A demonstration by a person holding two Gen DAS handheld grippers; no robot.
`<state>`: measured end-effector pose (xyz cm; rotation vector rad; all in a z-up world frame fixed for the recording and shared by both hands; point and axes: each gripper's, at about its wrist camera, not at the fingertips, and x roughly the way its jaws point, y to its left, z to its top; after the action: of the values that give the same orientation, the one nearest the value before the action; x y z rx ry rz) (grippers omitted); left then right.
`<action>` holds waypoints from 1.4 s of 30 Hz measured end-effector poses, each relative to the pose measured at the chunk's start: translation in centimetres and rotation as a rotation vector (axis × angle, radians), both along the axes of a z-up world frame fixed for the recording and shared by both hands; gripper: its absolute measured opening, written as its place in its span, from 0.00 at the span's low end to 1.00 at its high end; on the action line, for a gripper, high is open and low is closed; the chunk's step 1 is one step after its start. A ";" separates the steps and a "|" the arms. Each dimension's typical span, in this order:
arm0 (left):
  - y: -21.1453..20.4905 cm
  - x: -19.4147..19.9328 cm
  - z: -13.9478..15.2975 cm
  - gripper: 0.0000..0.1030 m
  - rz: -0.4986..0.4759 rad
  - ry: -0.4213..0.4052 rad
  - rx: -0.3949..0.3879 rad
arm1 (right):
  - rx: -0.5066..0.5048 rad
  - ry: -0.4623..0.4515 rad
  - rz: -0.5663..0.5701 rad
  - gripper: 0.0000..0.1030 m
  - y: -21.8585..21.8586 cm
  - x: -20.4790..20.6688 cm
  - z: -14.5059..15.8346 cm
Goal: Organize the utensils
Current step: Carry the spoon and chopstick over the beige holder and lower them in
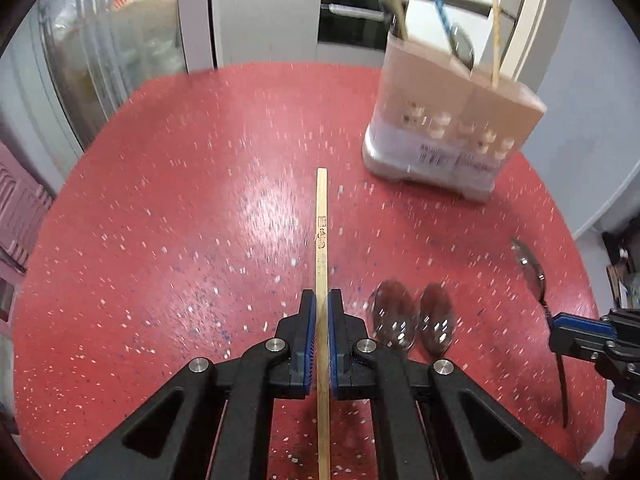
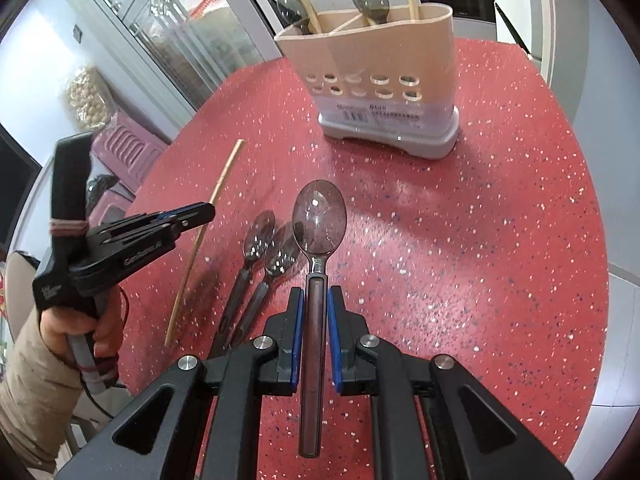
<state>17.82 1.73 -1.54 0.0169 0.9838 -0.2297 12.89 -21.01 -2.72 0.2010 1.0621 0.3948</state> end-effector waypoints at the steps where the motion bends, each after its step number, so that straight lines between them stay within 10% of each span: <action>1: 0.0 -0.2 0.6 0.30 0.004 -0.018 -0.006 | 0.002 -0.006 -0.002 0.12 0.0 0.1 0.2; 20: -1.8 1.4 8.9 0.30 -0.012 -0.234 -0.115 | 0.011 -0.204 -0.034 0.12 -1.8 4.7 7.9; 42: -6.6 12.5 16.1 0.30 0.031 -0.465 -0.273 | 0.058 -0.483 -0.185 0.12 -4.5 14.5 13.6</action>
<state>30.34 -4.91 14.60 -0.1873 0.4848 -0.3138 27.39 -25.50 10.88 0.2386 0.5521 0.2868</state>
